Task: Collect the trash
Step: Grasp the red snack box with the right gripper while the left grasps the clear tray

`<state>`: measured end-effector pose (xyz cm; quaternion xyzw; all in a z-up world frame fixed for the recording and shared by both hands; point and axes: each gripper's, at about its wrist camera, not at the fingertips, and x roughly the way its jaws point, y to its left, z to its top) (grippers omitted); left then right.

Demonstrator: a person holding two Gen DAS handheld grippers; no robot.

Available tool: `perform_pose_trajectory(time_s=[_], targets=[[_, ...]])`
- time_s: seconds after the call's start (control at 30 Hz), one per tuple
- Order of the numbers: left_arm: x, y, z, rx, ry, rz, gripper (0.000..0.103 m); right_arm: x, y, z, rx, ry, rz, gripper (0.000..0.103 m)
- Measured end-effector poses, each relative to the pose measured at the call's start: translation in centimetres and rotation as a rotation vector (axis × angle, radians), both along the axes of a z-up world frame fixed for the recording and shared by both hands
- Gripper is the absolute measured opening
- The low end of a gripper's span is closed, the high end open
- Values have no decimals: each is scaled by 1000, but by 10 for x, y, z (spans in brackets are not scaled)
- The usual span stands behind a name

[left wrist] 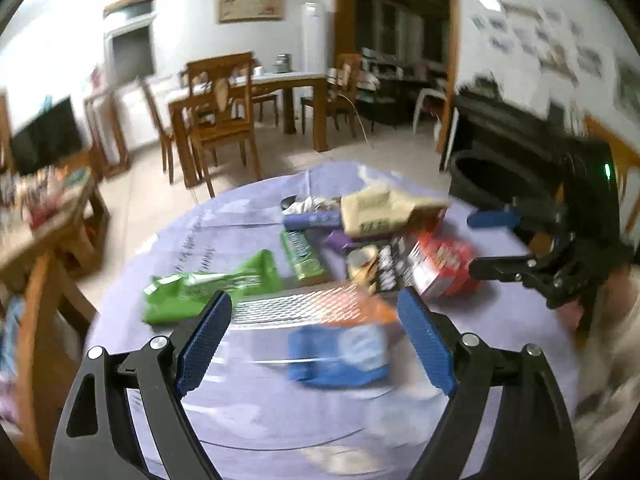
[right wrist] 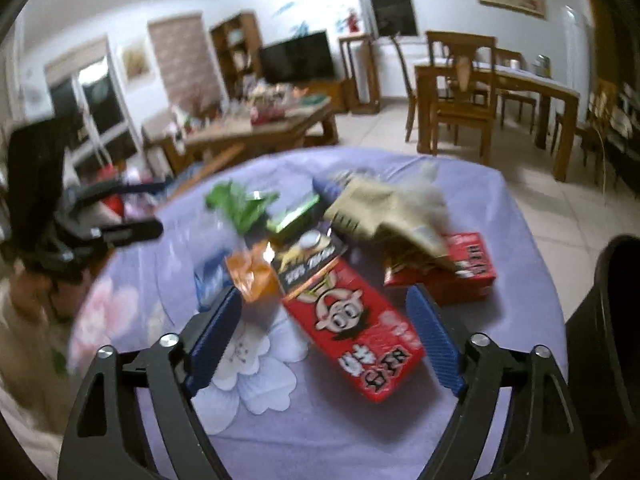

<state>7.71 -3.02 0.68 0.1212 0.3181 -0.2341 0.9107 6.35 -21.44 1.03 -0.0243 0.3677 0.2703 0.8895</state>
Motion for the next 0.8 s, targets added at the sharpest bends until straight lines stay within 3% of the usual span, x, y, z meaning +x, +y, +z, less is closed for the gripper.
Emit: perform_pose_trajectory(time_s=[0.17, 0.23, 0.37, 0.5, 0.6, 0.73, 0.8], targets=[[5, 1, -11, 155, -65, -179, 85, 7, 14, -25, -164, -11, 6, 85], [9, 5, -15, 167, -56, -235, 85, 17, 12, -37, -191, 22, -7, 85], [22, 6, -26, 207, -11, -313, 85, 25, 4, -45, -126, 76, 34, 83], [31, -3, -36, 255, 16, -375, 85, 24, 15, -49, -131, 89, 73, 64], [35, -12, -39, 246, 38, -439, 85, 23, 19, -52, -114, 111, 92, 54], [39, -24, -45, 234, 95, -483, 84, 23, 20, -52, -97, 124, 103, 52], [44, -25, -47, 212, 119, -433, 81, 23, 19, -51, -71, 131, 111, 52]])
